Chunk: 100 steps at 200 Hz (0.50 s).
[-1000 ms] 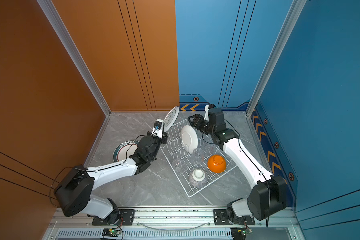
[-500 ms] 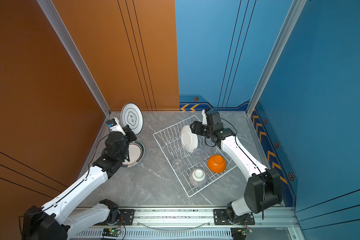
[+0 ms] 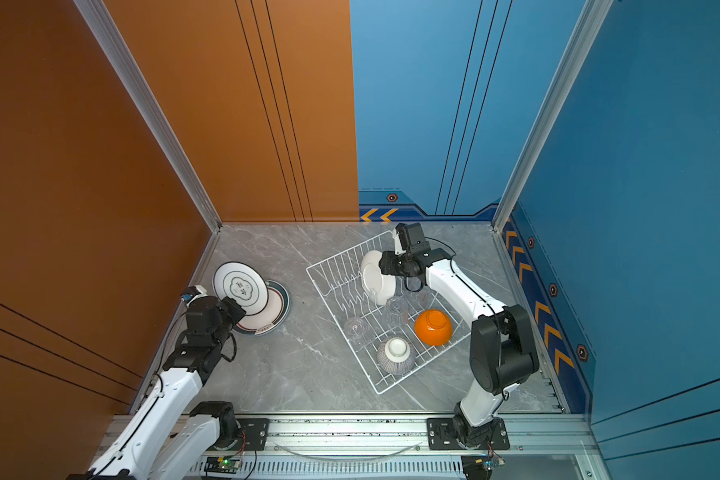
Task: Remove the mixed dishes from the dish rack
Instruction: 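Lower the white plate onto the plate stack and open the left gripper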
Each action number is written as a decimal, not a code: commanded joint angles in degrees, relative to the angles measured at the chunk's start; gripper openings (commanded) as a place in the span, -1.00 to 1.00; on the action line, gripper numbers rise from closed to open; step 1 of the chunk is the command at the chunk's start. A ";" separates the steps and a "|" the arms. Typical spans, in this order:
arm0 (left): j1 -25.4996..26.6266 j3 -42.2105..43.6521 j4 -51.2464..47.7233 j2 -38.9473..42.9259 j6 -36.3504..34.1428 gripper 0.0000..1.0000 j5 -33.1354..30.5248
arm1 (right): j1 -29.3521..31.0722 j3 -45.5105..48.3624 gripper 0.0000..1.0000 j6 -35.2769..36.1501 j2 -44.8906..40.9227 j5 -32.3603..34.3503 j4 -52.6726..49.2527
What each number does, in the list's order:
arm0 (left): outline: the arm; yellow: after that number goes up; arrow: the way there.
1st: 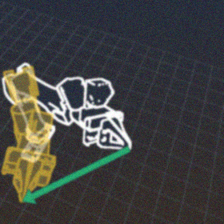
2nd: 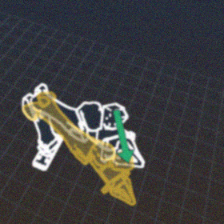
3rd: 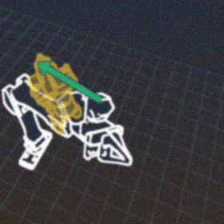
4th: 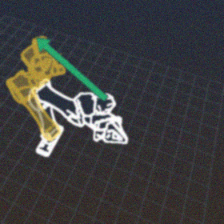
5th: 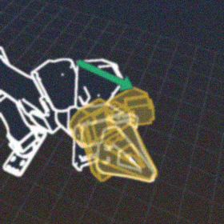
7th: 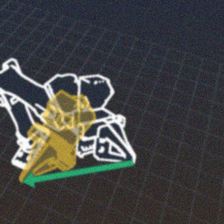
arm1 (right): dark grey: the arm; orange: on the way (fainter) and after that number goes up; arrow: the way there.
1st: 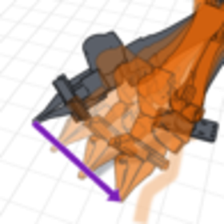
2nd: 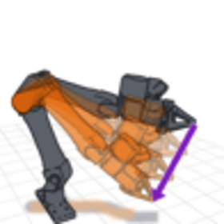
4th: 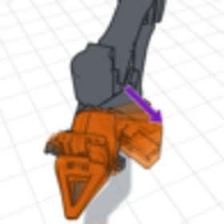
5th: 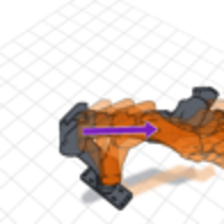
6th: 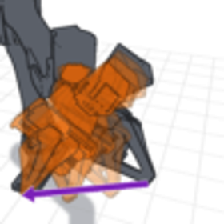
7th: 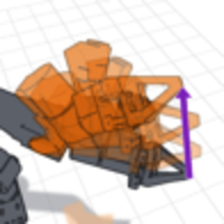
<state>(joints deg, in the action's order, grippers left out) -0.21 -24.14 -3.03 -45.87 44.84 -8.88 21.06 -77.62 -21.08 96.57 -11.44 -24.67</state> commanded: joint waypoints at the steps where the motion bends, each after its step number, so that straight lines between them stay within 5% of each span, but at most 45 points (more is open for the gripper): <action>1: -1.89 1.96 4.67 -0.22 3.23 -1.00 6.95 | 0.79 -2.26 -0.05 2.09 1.26 2.87 -2.59; 56: -8.48 6.29 10.14 -3.12 6.27 -1.00 14.40 | 2.51 -4.33 -0.38 2.14 4.11 3.63 -4.20; 100: -12.04 7.55 14.57 -6.61 8.52 -1.00 21.63 | 2.94 -4.64 -0.45 1.77 4.31 4.75 -4.42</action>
<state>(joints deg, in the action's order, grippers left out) -11.33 -16.95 5.74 -51.66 51.66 6.55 23.81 -81.08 -19.07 100.09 -8.69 -26.59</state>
